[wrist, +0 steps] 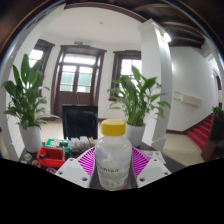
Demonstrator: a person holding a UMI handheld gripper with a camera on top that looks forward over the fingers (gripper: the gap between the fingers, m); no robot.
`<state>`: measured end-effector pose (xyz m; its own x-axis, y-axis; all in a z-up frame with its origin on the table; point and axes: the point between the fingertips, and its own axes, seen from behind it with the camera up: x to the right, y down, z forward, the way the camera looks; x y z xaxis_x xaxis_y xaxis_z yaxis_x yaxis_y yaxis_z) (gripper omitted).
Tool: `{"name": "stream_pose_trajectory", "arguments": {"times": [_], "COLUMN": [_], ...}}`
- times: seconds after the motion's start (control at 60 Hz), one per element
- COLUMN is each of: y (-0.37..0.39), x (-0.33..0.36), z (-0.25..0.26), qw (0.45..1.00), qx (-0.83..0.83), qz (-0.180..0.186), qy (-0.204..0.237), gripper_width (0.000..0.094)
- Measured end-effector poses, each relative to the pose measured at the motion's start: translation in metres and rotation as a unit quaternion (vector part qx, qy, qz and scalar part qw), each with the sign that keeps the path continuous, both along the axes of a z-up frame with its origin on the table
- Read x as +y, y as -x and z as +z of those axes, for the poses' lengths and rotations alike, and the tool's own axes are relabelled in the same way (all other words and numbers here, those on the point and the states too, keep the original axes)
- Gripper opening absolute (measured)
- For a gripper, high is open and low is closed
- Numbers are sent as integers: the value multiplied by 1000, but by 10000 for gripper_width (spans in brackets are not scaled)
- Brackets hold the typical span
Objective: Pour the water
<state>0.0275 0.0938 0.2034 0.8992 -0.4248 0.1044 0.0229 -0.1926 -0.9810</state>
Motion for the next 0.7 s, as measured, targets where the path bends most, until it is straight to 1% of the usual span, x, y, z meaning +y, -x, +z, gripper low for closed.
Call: {"name": "stream_pose_trajectory", "arguments": {"times": [0.167, 0.317, 0.333, 0.35, 0.367, 0.483, 0.567, 0.633, 0.7], "y": [-30, -29, -29, -29, -29, -31, -32, -32, -27], "x": [3, 8, 7, 8, 9, 4, 1, 2, 1], "z": [-74, -117, -123, -120, -118, -121, -119, -121, -128], "qw": [999, 998, 998, 999, 999, 998, 998, 997, 996], "qx": [12, 35, 39, 36, 37, 59, 65, 71, 77], "qz": [-15, 6, 8, 9, 8, 9, 12, 12, 23], "qy": [40, 46, 48, 35, 28, 10, 1, 3, 24], "gripper_width": [469, 469, 503, 482, 480, 487, 536, 580, 696]}}
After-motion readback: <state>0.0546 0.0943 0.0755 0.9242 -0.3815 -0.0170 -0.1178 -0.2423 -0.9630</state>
